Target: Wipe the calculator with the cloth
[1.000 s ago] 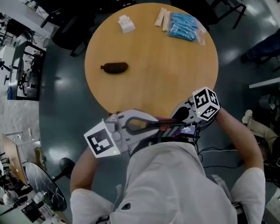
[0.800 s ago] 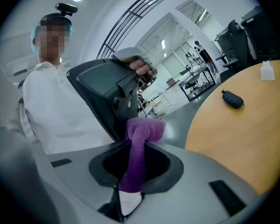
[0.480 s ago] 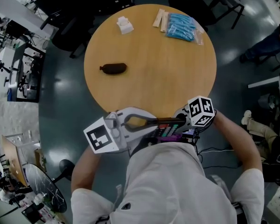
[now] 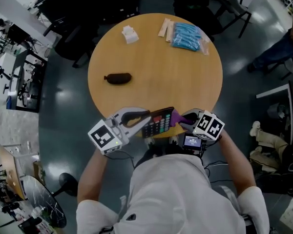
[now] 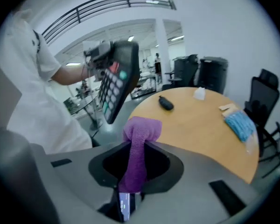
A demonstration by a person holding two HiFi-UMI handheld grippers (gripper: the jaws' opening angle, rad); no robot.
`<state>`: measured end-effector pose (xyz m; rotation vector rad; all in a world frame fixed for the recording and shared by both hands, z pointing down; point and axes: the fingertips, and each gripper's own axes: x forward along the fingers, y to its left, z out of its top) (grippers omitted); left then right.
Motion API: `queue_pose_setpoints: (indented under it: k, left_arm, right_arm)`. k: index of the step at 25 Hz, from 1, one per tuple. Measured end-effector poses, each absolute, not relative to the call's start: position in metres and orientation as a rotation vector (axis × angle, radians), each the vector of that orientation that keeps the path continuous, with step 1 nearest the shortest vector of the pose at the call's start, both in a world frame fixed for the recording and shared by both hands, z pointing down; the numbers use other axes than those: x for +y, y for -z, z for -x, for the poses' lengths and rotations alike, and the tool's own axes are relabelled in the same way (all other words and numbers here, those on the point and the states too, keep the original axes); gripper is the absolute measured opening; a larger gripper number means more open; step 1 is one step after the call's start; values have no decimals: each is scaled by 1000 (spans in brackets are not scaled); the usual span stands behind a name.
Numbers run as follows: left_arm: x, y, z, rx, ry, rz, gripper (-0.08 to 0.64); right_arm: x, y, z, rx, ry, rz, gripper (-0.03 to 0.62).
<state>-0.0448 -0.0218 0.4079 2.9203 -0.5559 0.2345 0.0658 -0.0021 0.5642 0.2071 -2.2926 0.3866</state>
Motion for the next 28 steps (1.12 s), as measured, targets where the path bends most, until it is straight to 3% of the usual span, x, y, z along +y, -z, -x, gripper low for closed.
queue_pose_setpoints:
  k: [11, 28]
  left_arm:
    - [-51, -513, 79, -1124, -249, -2418, 44]
    - [-26, -546, 77, -1348, -251, -2159, 44]
  right_arm:
    - [-31, -539, -84, -2300, -624, -1019, 72]
    - [-17, -549, -69, -2300, -627, -1145, 72]
